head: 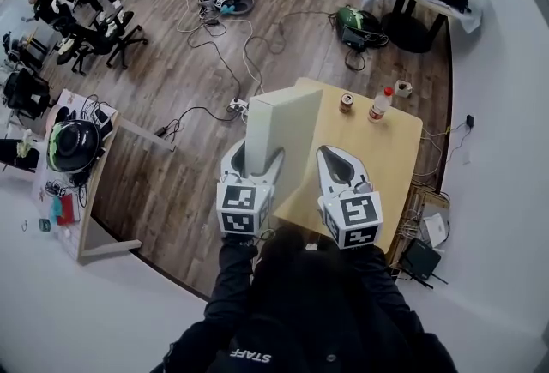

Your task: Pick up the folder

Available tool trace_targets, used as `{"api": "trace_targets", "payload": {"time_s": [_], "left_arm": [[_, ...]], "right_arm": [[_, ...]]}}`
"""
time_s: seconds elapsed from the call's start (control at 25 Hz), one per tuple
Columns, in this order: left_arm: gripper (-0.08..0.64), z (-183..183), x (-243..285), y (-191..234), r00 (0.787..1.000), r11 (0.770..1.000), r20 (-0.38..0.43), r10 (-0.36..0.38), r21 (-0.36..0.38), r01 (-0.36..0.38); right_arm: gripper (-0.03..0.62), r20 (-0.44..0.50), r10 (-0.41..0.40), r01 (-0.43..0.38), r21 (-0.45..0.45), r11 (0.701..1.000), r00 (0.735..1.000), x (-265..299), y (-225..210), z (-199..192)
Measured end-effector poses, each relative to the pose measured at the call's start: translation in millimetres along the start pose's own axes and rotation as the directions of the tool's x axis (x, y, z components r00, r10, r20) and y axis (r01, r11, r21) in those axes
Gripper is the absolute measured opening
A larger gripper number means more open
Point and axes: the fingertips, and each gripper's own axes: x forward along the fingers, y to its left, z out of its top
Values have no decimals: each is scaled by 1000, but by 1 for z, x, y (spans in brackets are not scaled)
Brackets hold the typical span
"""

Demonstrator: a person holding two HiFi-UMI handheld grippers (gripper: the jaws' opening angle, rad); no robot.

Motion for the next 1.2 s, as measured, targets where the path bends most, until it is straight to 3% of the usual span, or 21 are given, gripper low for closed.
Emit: {"api": "trace_targets", "payload": {"time_s": [0.44,1.2], "left_arm": [[333,33,-30,-40,993,990,91,71,115,-81],[333,34,-38,-66,987,983,105,123,127,-136]], "right_arm": [[23,103,-30,37,-64,997,994,-42,-2,26],[23,112,-59,64,-43,997,992,-65,-21,15]]}}
